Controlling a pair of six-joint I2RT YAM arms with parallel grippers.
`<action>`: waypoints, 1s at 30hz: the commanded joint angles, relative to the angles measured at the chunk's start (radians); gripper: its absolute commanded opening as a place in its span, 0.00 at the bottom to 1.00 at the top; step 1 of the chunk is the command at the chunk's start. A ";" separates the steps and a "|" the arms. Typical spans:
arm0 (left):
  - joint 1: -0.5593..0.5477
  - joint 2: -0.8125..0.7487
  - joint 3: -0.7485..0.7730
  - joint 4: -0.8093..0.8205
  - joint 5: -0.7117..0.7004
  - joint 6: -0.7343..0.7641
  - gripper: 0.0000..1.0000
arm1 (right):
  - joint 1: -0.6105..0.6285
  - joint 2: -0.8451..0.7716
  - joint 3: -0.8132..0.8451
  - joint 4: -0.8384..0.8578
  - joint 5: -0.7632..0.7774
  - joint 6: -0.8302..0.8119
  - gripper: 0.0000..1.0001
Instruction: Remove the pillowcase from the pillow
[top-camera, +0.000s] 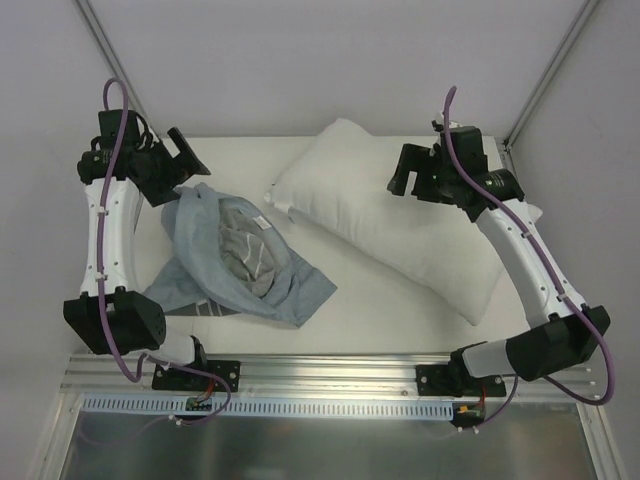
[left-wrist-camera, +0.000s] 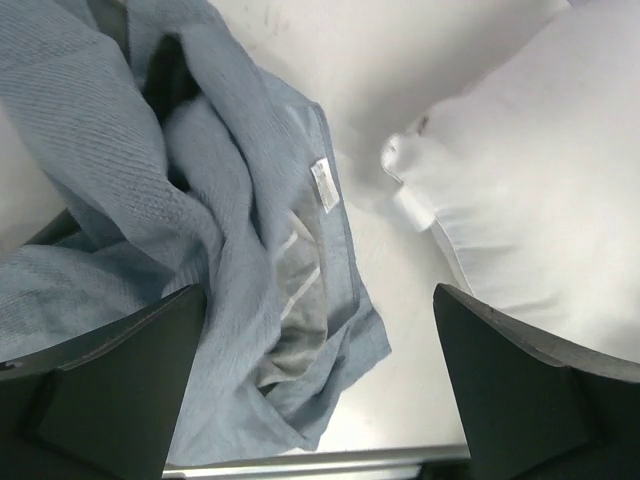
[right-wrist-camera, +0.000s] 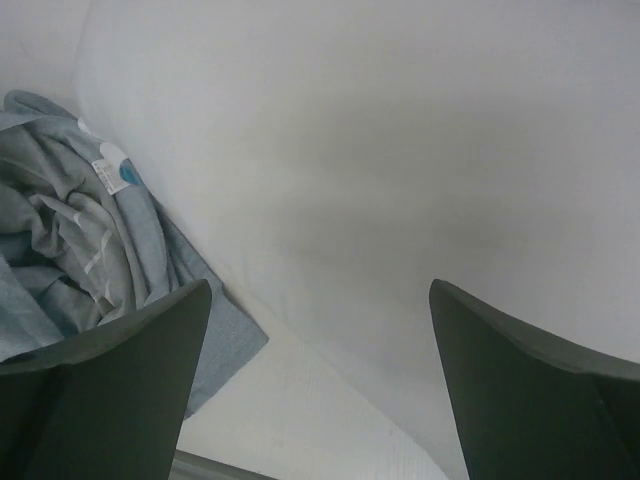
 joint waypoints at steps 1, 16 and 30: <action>-0.014 -0.026 0.055 -0.028 0.099 0.055 0.99 | -0.003 -0.022 0.081 -0.010 -0.067 0.007 0.95; -0.500 -0.285 -0.057 0.029 0.208 0.048 0.99 | 0.000 -0.182 0.048 -0.163 0.083 -0.035 0.96; -0.748 -0.494 -0.503 0.366 0.263 -0.128 0.99 | -0.003 -0.300 -0.075 -0.272 0.342 -0.024 0.96</action>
